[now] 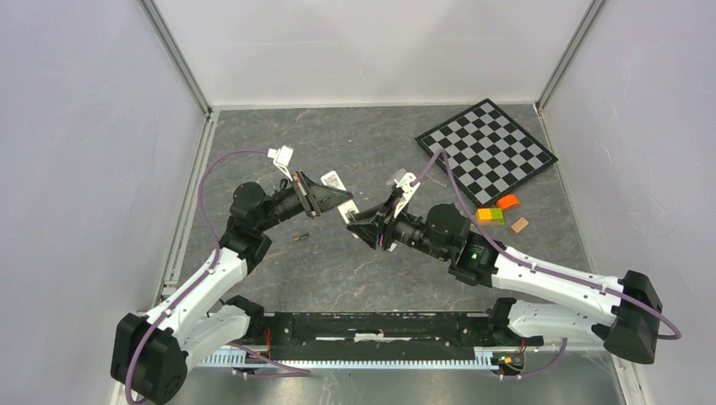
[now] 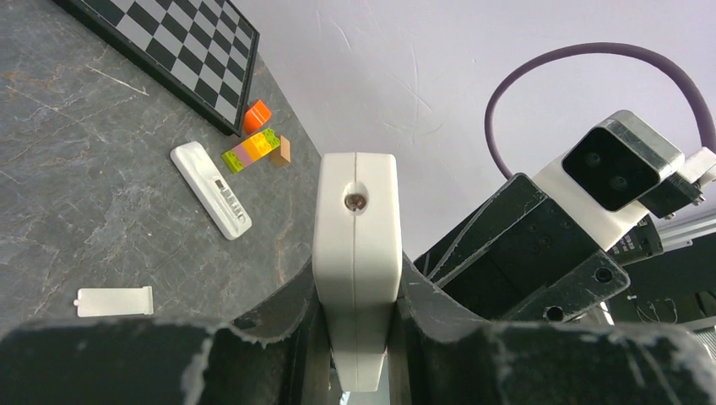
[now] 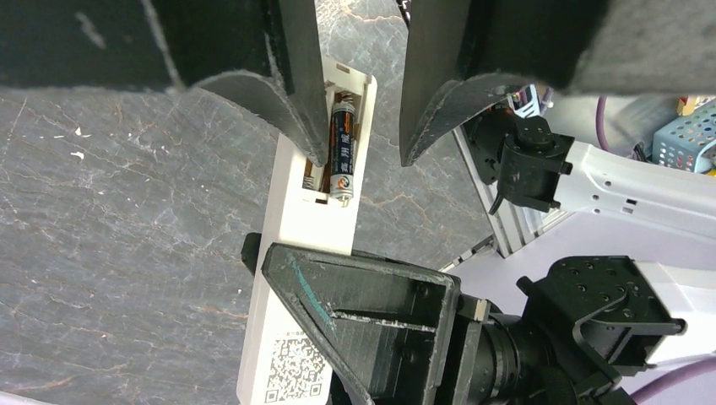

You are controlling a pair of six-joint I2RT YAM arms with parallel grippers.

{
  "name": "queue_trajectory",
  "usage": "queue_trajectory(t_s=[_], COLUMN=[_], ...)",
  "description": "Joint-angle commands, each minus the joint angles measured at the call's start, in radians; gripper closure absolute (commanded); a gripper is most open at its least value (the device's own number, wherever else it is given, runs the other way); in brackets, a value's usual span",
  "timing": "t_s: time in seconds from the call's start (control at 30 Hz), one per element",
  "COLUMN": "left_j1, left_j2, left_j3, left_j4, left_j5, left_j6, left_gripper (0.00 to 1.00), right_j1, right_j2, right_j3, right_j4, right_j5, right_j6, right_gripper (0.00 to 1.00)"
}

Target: Load the batteries into the remote control

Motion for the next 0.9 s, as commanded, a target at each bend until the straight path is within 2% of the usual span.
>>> queue_trajectory(t_s=[0.0,0.03,0.13,0.27,0.4,0.7,0.87], left_j1=[-0.002,-0.002,-0.003,-0.003,-0.002,-0.002,-0.002], left_j2=[-0.031,-0.035,-0.040,-0.042,-0.049,-0.066,-0.039], left_j3=[0.023,0.020,0.010,-0.005,-0.018,-0.027,-0.034], left_j4=[0.061,0.062,0.087,0.135,0.177,0.229,0.268], left_j5=[-0.001,-0.013,-0.036,-0.058,-0.086,-0.123,-0.101], left_j6=[-0.010,-0.005,0.000,-0.016,-0.033,-0.070,-0.101], left_gripper=[0.98,0.98,0.98,0.98,0.98,0.98,0.98], right_j1=[-0.009,-0.008,-0.008,-0.009,-0.008,-0.010,-0.013], right_j2=[-0.023,-0.033,-0.079,-0.118,-0.162,-0.099,-0.010], right_j3=[0.075,0.075,0.043,0.019,-0.045,-0.136,-0.095], right_j4=[-0.052,-0.044,0.020,0.022,0.021,0.214,0.305], right_j5=[0.037,0.026,0.021,0.128,0.269,0.206,0.126], right_j6=[0.046,0.059,0.125,0.240,0.400,0.687,0.749], right_gripper=[0.55,0.52,0.33,0.15,0.02,0.02,0.02])
